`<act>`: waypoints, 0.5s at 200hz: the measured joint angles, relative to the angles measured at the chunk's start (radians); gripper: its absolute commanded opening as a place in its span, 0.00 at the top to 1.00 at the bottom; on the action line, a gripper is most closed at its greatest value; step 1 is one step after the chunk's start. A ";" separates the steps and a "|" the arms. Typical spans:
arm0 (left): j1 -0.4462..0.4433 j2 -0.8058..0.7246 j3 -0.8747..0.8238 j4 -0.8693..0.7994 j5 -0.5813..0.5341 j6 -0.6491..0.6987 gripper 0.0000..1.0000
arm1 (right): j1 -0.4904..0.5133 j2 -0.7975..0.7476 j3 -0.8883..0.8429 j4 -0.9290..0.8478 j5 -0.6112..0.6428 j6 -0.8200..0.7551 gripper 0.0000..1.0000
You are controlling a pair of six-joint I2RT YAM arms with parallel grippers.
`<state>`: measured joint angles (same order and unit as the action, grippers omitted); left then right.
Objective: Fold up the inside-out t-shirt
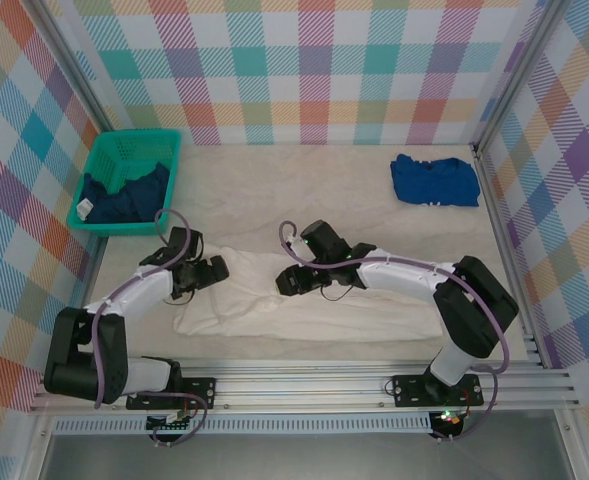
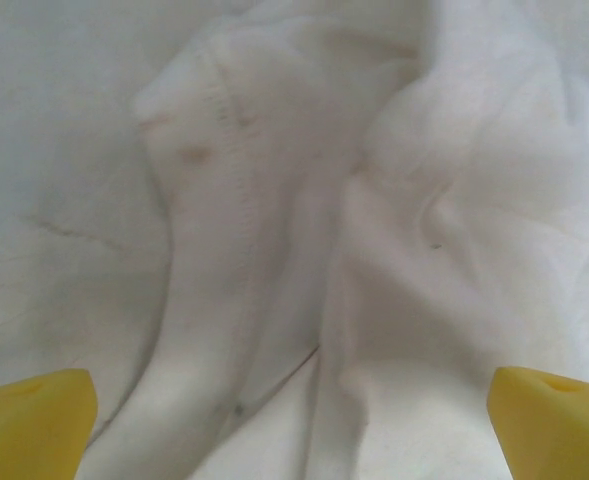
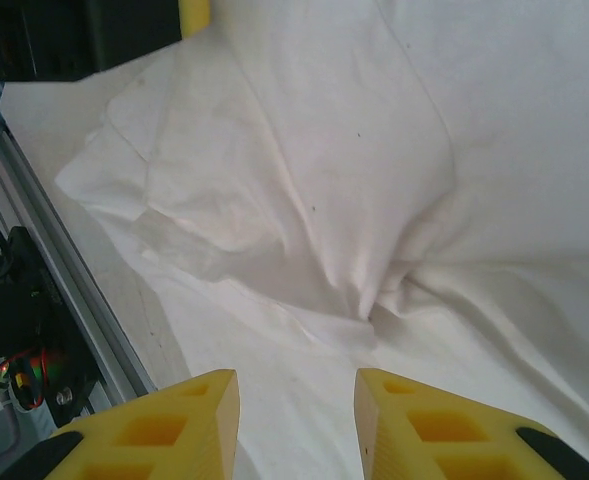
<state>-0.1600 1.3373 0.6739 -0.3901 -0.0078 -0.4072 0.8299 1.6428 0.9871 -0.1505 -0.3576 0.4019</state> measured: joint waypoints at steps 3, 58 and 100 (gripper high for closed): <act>0.000 0.008 0.004 0.002 0.002 0.004 0.00 | -0.001 0.000 -0.003 0.000 -0.002 0.000 0.65; 0.000 0.087 0.021 0.000 0.050 0.023 0.00 | -0.019 0.000 -0.056 0.037 -0.023 0.001 0.64; -0.001 0.089 0.023 -0.008 0.071 0.023 0.11 | -0.020 -0.002 -0.086 0.053 -0.022 0.011 0.65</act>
<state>-0.1608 1.4258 0.6968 -0.3977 0.0628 -0.3843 0.8101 1.6405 0.9009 -0.0971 -0.3798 0.4129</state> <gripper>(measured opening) 0.932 0.354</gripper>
